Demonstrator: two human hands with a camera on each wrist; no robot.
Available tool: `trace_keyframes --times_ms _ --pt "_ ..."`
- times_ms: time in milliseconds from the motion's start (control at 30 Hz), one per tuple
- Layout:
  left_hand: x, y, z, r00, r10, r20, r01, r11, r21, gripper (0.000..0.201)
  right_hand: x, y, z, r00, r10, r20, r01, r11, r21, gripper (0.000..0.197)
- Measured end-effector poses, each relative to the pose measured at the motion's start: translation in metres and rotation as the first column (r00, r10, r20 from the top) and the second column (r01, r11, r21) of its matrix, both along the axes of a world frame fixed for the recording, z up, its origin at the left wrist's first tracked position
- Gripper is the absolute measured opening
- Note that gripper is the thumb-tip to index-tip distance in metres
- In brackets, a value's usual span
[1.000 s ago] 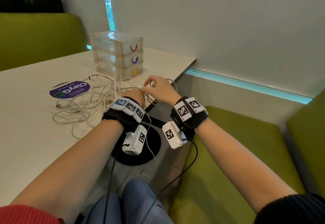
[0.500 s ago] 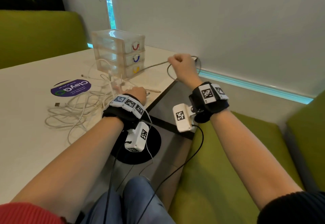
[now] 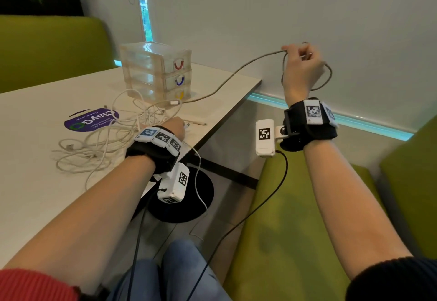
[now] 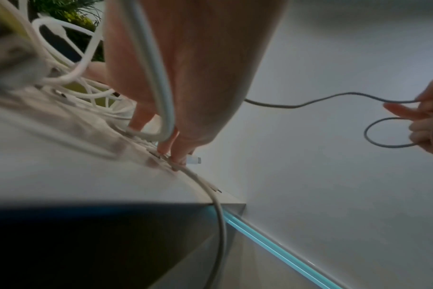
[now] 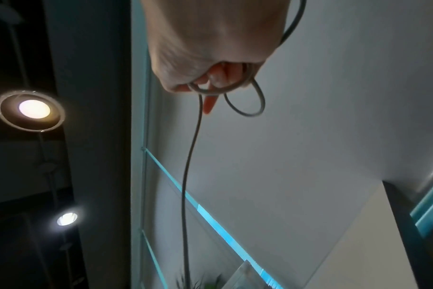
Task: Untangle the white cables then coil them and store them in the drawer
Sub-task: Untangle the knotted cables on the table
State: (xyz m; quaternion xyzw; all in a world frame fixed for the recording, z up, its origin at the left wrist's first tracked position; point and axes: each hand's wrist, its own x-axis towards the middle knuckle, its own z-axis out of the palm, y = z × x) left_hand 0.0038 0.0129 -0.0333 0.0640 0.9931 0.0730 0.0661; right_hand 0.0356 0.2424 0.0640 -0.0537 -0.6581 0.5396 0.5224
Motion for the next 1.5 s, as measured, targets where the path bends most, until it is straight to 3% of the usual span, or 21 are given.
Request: trace_keyframes --times_ms 167,267,333,400,533,733,800,833,867,900,933,967,1000,1100,1200,1267,1333,1400,1433,1467,1500 --pt "-0.001 0.002 -0.007 0.998 0.016 -0.055 -0.016 1.0 0.003 0.034 0.008 -0.028 -0.016 0.929 0.347 0.126 -0.362 0.925 0.118 0.029" --pt "-0.002 0.003 -0.009 0.997 0.021 -0.071 -0.019 0.999 0.031 0.035 0.009 -0.041 -0.04 0.858 0.389 0.336 -0.475 0.85 0.228 0.029" --pt "-0.002 -0.001 -0.007 0.999 0.016 -0.044 -0.014 0.998 0.059 0.034 0.004 -0.035 -0.051 0.851 0.338 0.402 -0.459 0.85 0.258 0.037" --pt "-0.002 -0.004 -0.005 0.999 0.009 -0.037 -0.006 0.997 0.079 0.033 -0.001 -0.02 -0.052 0.878 0.276 0.392 -0.377 0.902 0.21 0.033" --pt "-0.007 -0.004 -0.005 0.999 0.021 -0.042 -0.017 0.995 0.094 0.034 -0.003 0.011 -0.034 0.969 0.125 0.214 -0.129 0.992 0.005 0.032" --pt "-0.002 0.016 0.001 0.97 0.136 -0.2 -0.115 0.987 0.11 0.028 -0.003 -0.014 -0.038 0.932 0.259 0.252 -0.297 0.947 0.124 0.024" --pt "0.006 0.023 0.012 0.958 0.122 -0.259 -0.063 0.972 0.227 0.023 -0.005 -0.02 -0.035 0.934 0.275 0.228 -0.311 0.94 0.139 0.022" --pt "0.013 0.028 0.018 0.96 0.114 -0.254 -0.004 0.918 0.397 0.018 -0.004 -0.021 -0.032 0.934 0.293 0.202 -0.322 0.938 0.129 0.021" --pt "0.02 0.033 0.023 0.973 0.126 -0.195 0.026 0.775 0.631 0.013 -0.003 -0.022 -0.028 0.939 0.306 0.157 -0.325 0.938 0.117 0.021" --pt "0.03 0.039 0.026 0.991 0.117 -0.065 -0.01 0.547 0.837 0.009 -0.002 -0.023 -0.024 0.945 0.313 0.094 -0.322 0.94 0.108 0.021" --pt "0.038 0.045 0.028 0.996 0.056 0.073 -0.087 0.326 0.941 0.008 0.001 -0.024 -0.021 0.945 0.327 0.028 -0.328 0.94 0.093 0.023" --pt "0.044 0.05 0.028 0.986 -0.029 0.164 -0.156 0.174 0.972 0.008 0.005 -0.026 -0.018 0.932 0.362 -0.023 -0.36 0.93 0.072 0.026" --pt "0.048 0.055 0.027 0.971 -0.101 0.218 -0.212 0.067 0.975 0.007 0.01 -0.028 -0.018 0.907 0.418 -0.04 -0.416 0.908 0.052 0.028" --pt "0.047 0.065 0.032 0.951 -0.186 0.246 -0.28 -0.188 0.942 0.008 0.021 -0.033 -0.032 0.819 0.559 0.125 -0.572 0.814 0.103 0.027" --pt "0.042 0.07 0.041 0.967 -0.089 0.238 -0.254 -0.302 0.919 0.01 0.028 -0.023 -0.053 0.738 0.582 0.343 -0.66 0.729 0.184 0.028" --pt "0.038 0.072 0.042 0.974 0.037 0.225 -0.204 -0.293 0.934 0.017 0.029 -0.016 -0.064 0.653 0.632 0.416 -0.729 0.674 0.12 0.031" --pt "0.034 0.071 0.041 0.983 0.168 0.075 -0.043 -0.185 0.982 0.027 0.027 -0.014 -0.073 0.585 0.611 0.533 -0.739 0.673 0.04 0.033" --pt "0.032 0.073 0.037 0.968 0.214 -0.129 0.141 -0.038 0.989 0.03 0.026 -0.017 -0.08 0.532 0.41 0.741 -0.713 0.689 0.13 0.027" --pt "0.033 0.073 0.035 0.958 0.196 -0.21 0.21 0.02 0.977 0.03 0.025 -0.019 -0.083 0.482 0.272 0.833 -0.729 0.651 0.21 0.027" --pt "0.034 0.074 0.032 0.949 0.17 -0.266 0.259 0.063 0.964 0.031 0.025 -0.021 -0.085 0.409 0.178 0.895 -0.769 0.595 0.233 0.035" --pt "0.034 0.075 0.029 0.94 0.15 -0.305 0.295 0.086 0.952 0.031 0.024 -0.022 -0.086 0.304 0.167 0.938 -0.81 0.564 0.161 0.045"
